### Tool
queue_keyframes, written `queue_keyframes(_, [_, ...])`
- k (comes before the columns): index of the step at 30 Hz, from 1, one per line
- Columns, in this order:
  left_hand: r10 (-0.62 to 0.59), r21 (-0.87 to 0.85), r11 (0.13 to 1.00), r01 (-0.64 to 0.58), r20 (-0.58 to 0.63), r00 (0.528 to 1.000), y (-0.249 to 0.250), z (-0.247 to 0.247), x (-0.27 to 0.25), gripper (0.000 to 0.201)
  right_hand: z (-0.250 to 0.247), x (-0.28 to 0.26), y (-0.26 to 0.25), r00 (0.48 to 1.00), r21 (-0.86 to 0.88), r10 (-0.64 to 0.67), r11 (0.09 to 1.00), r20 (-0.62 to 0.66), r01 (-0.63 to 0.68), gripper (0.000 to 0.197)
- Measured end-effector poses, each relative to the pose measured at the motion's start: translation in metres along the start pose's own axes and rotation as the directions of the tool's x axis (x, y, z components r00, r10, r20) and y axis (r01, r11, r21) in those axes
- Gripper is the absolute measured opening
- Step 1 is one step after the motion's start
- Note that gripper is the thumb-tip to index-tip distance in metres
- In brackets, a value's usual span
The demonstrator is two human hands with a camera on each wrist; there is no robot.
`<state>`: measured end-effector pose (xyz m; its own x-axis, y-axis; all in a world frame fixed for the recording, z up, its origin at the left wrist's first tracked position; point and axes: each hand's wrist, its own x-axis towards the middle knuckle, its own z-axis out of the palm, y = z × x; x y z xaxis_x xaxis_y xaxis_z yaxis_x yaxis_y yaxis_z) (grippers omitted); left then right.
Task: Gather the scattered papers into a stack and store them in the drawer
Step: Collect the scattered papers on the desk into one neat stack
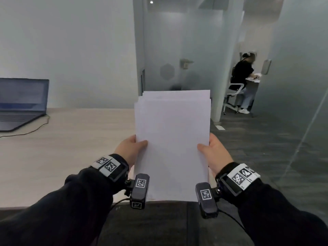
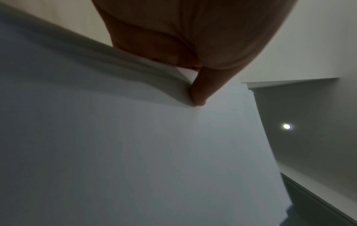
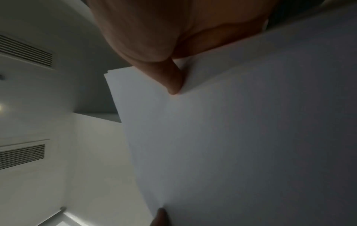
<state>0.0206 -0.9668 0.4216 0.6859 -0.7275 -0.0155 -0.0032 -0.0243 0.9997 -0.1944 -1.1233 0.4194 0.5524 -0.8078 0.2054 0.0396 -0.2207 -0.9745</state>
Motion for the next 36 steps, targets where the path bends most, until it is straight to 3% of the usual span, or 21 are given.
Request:
queue_keyframes(3, [0.151, -0.036, 0.987, -0.154, -0.067, 0.986, 0.021, -0.017, -0.003, 0.015, 0.026, 0.013, -0.015, 0.998, 0.077, -0.058, 0.995, -0.034, 0.061, 0.035])
queue_keyframes(6, [0.22, -0.084, 0.969, -0.231, -0.124, 0.968, 0.033, -0.03, -0.006, 0.012, 0.049, 0.019, -0.028, 0.995, 0.146, -0.1, 0.984, -0.03, 0.103, 0.037])
queue_keyframes(14, [0.19, -0.105, 0.972, -0.208, -0.164, 0.968, 0.01, -0.049, -0.019, 0.031, 0.074, 0.001, -0.018, 0.996, 0.143, -0.078, 0.987, 0.04, 0.072, 0.034])
queue_keyframes(18, [0.243, -0.098, 0.96, -0.263, -0.176, 0.954, 0.021, -0.048, -0.021, 0.041, 0.075, 0.003, -0.027, 0.995, 0.162, -0.099, 0.982, -0.007, 0.099, 0.025])
queue_keyframes(24, [0.328, 0.051, 0.945, -0.325, -0.139, 0.934, 0.04, -0.042, -0.026, 0.033, 0.078, 0.011, -0.049, 0.988, 0.219, -0.143, 0.964, -0.063, 0.154, 0.024])
queue_keyframes(27, [0.367, 0.12, 0.928, -0.352, -0.143, 0.919, 0.045, -0.04, -0.032, 0.049, 0.077, 0.013, -0.055, 0.984, 0.217, -0.164, 0.96, -0.073, 0.176, 0.03])
queue_keyframes(32, [0.471, 0.226, 0.868, -0.442, -0.093, 0.877, 0.064, -0.039, -0.037, 0.076, 0.075, 0.013, -0.069, 0.966, 0.174, -0.244, 0.951, -0.082, 0.255, 0.021])
queue_keyframes(36, [0.476, 0.209, 0.869, -0.448, -0.11, 0.872, 0.076, -0.037, -0.034, 0.074, 0.074, 0.015, -0.08, 0.966, 0.19, -0.243, 0.948, -0.09, 0.256, 0.013])
